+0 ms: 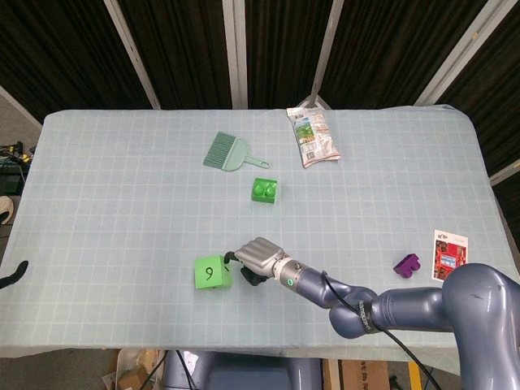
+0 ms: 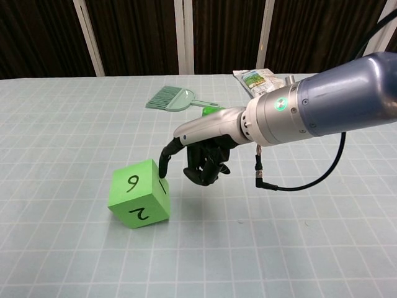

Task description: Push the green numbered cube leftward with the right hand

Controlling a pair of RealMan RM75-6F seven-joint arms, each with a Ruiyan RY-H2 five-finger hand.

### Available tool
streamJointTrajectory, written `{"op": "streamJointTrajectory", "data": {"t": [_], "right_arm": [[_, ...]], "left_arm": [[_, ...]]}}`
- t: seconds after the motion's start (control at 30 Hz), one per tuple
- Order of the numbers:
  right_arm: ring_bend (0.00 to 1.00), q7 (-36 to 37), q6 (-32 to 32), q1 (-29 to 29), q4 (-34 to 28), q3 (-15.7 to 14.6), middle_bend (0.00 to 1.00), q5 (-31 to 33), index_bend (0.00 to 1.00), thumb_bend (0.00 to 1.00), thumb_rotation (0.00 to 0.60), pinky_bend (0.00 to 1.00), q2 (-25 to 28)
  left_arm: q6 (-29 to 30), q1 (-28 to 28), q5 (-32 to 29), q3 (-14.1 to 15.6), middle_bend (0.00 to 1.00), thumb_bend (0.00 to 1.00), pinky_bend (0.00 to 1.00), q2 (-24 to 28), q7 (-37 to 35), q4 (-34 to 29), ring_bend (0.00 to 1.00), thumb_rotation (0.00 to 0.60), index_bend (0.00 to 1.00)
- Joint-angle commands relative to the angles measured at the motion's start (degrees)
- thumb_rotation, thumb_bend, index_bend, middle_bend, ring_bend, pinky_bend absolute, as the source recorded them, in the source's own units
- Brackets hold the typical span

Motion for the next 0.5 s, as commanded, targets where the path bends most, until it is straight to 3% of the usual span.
{"op": "streamJointTrajectory", "data": {"t": [0.03, 0.5], "right_arm": [[0.8, 0.3, -0.2, 0.0, 0.1, 0.2, 0.81, -0.1, 0.24, 0.75, 0.6, 0.67, -0.1], [0.8, -1.9, 2.1, 0.6, 0.7, -0.5, 0.81, 2.6, 0.24, 0.75, 0.6, 0.67, 1.6]], "left_arm": [[-0.1, -0.1, -0.1, 0.0, 0.0, 0.34, 0.08, -0.1, 0.1, 0.0, 0.0, 0.6, 0.11], [-0.3, -0.2, -0.2, 0.0, 0.0, 0.34, 0.08, 0.0, 0.0, 0.1, 0.0, 0.6, 0.11]]}}
